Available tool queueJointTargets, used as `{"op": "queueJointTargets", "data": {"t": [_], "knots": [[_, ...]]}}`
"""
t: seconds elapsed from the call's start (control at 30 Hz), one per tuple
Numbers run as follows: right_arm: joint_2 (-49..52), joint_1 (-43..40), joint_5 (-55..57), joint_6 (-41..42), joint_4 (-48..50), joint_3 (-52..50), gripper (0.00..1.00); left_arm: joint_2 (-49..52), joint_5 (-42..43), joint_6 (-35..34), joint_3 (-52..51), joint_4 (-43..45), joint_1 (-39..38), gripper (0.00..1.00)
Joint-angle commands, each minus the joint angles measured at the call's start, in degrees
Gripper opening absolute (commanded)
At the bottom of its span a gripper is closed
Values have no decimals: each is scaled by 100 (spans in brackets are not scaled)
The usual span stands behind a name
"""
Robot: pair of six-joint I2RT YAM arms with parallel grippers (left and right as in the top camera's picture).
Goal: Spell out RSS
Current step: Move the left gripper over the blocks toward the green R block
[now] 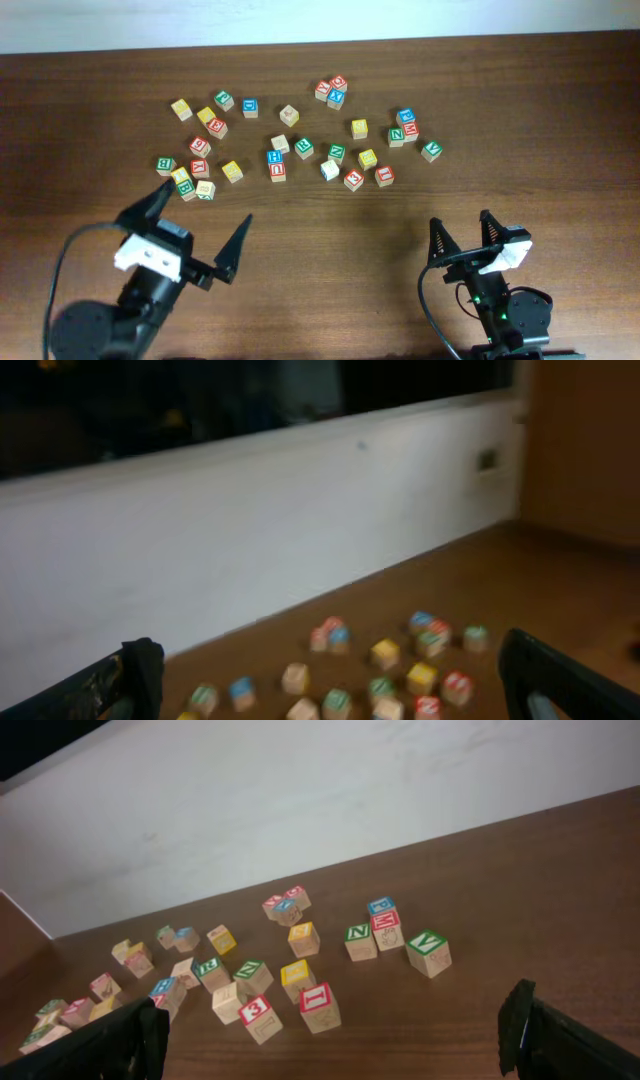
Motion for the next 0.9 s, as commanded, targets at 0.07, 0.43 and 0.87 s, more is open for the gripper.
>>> {"op": "queueJointTargets", "data": {"t": [0.07, 0.43, 0.87], "knots": [[-9, 37, -90, 9, -26, -26, 98, 393, 920, 195, 745, 149, -20, 99], [-9, 37, -90, 9, -28, -26, 98, 1862, 452, 195, 3204, -2306, -20, 99], [-9, 37, -90, 9, -26, -26, 98, 2199, 658, -179, 3547, -2951, -20, 99]]}}
